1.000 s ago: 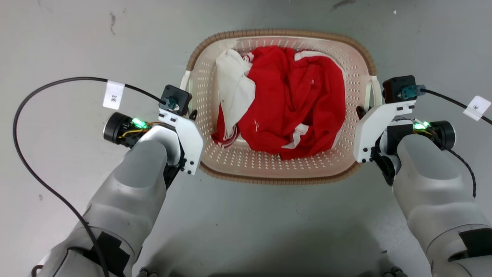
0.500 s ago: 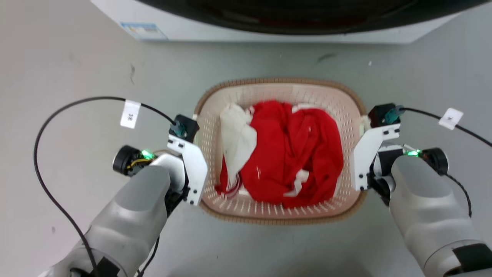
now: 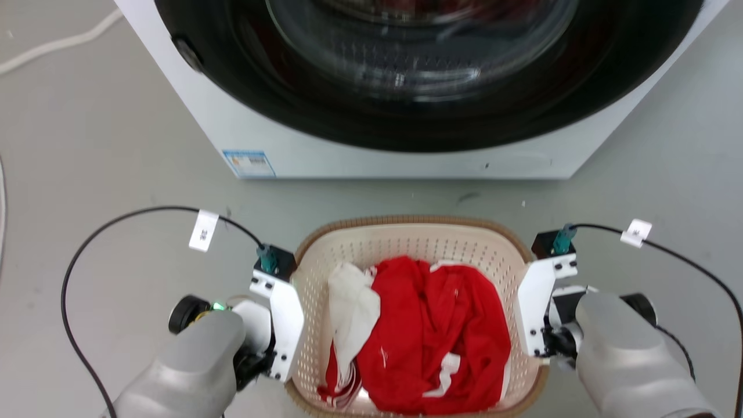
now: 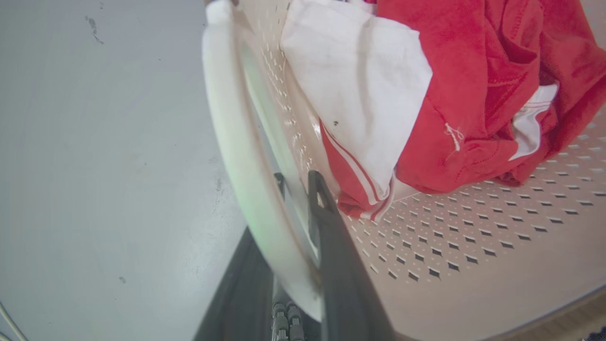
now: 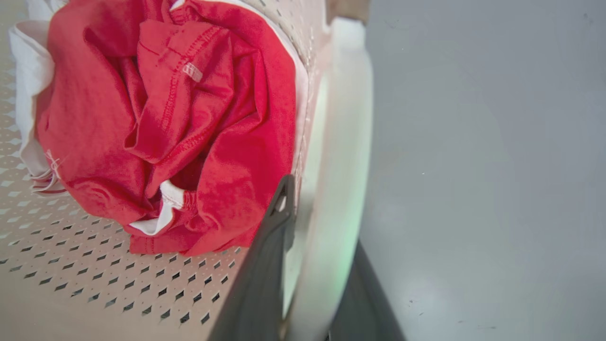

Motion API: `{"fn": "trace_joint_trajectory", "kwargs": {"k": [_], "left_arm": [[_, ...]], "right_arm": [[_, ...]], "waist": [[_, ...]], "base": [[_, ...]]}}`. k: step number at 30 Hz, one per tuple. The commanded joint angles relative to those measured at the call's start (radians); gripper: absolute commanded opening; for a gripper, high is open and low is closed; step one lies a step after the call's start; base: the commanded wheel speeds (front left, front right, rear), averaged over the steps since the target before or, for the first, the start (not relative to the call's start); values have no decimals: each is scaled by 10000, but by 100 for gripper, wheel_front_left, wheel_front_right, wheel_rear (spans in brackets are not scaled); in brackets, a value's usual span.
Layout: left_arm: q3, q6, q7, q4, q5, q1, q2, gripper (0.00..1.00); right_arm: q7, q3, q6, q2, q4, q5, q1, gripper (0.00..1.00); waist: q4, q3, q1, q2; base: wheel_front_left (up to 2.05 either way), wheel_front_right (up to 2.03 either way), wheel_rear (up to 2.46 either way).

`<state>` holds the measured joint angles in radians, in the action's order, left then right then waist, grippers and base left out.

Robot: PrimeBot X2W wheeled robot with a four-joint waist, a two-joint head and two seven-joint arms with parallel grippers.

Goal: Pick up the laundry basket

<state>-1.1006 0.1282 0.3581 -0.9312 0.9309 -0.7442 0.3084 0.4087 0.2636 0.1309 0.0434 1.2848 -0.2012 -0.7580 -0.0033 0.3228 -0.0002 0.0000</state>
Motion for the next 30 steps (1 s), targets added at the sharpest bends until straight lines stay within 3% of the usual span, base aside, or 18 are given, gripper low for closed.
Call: {"fn": "trace_joint_trajectory", "kwargs": {"k": [1,17,30], "left_arm": [[-130,23,31,-20,34,206,201,0],[-1227,17,65,437,1301,1444,767,0],[-1542,25,149,1022,1427,1541,984,0]], "right_arm": [[58,115,-3,122,-24,1,199,0],[730,1186,-1,155,-406,-1512,1596,0],[798,1502,-1,222,-531,-1912,1904,0]], "waist": [[-51,-725,2,0],[-75,-2957,2,0],[-76,-3352,2,0]], "base": [[0,0,0],[0,0,0],[0,0,0]]}}
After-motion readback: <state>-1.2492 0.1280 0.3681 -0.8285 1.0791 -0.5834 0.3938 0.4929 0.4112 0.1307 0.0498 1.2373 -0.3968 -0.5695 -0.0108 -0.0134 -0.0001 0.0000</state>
